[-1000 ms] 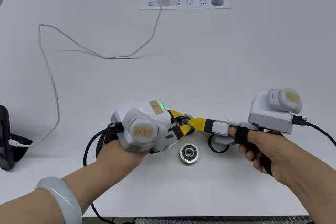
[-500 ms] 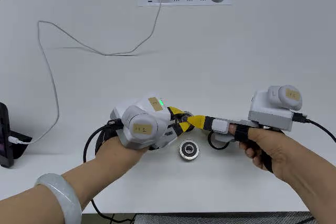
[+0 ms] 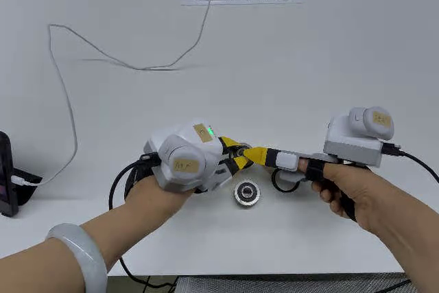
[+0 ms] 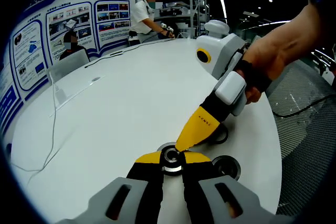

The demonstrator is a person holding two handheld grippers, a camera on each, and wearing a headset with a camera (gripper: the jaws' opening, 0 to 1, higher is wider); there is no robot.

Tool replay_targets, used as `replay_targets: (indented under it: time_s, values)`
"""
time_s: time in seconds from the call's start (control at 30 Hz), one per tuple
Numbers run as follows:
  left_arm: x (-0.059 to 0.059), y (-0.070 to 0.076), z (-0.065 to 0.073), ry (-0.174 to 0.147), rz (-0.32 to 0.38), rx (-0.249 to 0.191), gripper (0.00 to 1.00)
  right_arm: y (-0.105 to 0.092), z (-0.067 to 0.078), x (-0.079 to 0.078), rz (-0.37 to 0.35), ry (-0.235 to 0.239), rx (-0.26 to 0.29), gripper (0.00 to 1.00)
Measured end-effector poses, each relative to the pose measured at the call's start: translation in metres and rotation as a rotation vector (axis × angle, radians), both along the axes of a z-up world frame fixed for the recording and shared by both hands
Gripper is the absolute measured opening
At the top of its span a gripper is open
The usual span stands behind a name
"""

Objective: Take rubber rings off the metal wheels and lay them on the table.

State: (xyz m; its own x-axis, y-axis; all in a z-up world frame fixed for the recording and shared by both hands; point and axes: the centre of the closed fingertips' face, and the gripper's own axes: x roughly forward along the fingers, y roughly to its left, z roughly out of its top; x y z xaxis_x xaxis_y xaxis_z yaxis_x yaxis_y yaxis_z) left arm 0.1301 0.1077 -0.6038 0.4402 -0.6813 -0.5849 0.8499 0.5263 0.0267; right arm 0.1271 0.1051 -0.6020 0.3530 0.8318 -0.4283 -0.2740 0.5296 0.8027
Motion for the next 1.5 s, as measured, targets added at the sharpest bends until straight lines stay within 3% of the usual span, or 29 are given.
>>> replay_targets:
  time_s: [0.43, 0.53, 0.7, 0.87, 1.5]
  values:
    - [-0.0002, -0.0001, -0.0003, 0.0, 0.0, 0.0, 0.13, -0.0003, -0.0006, -0.0008, 0.002, 0.015, 0.004, 0.25]
    - [-0.0009, -0.0001, -0.0001, -0.001, -0.002, -0.001, 0.13, 0.0017, 0.0022, -0.0041, 0.021, 0.027, 0.028, 0.26]
    - [-0.001, 0.0003, -0.0003, -0.001, -0.001, -0.001, 0.13, 0.0, -0.0029, -0.001, 0.0, 0.034, 0.017, 0.26]
    - [-0.0009, 0.0006, -0.0002, -0.002, -0.002, -0.002, 0.13, 0.003, 0.0036, -0.005, 0.012, 0.057, 0.068, 0.27]
    - [-0.0001, 0.0011, -0.0008, -0.003, -0.002, -0.001, 0.13, -0.0033, 0.0024, 0.0007, -0.002, 0.036, 0.048, 0.18]
